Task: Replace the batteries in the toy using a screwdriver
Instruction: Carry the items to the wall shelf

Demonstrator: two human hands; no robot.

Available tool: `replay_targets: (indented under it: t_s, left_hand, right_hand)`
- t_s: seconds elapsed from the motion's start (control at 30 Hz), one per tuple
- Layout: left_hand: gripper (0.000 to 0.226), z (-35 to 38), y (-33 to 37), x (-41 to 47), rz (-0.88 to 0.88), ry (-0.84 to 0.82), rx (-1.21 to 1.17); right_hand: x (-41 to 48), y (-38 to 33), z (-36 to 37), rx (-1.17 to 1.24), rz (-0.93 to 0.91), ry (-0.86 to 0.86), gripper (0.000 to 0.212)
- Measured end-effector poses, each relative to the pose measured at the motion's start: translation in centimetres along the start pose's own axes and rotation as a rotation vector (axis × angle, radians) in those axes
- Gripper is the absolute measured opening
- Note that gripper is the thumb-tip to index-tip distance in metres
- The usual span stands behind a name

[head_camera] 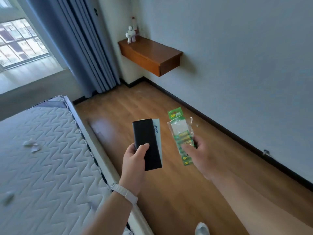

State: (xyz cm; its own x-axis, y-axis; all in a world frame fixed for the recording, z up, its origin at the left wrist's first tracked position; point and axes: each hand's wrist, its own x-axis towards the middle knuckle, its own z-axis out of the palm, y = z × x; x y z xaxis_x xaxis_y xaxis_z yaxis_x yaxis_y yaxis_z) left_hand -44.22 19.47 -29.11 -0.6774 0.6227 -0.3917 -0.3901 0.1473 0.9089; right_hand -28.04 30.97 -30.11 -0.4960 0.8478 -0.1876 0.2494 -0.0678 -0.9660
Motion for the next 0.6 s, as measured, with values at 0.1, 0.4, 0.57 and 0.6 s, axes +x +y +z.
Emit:
replay_targets:
  t_s: [0.1,0.4,0.57,0.6]
  left_hand:
    - [0.019,5.6,0.0,1.4,0.002,0.041,0.002]
    - [0.022,16.3,-0.2,4.0,-0.006,0.036,0.03]
    - [0.023,18.4,0.4,5.8,-0.001,0.047,0.033]
    - [0.023,18.6,0.6,6.2,0.004,0.048,0.026]
  right_hand:
    - [3.0,0.1,-4.8,-0.051,-0.009,-0.043,0.019]
    - [9.4,0.7,-13.8,-0.045,0.015,-0.041,0.011]
    - [11.4,0.6,-15.3,-0.017,0.016,-0.051,0.011]
    - [11.8,0.4,-15.4,-0.016,0.011,-0.055,0.01]
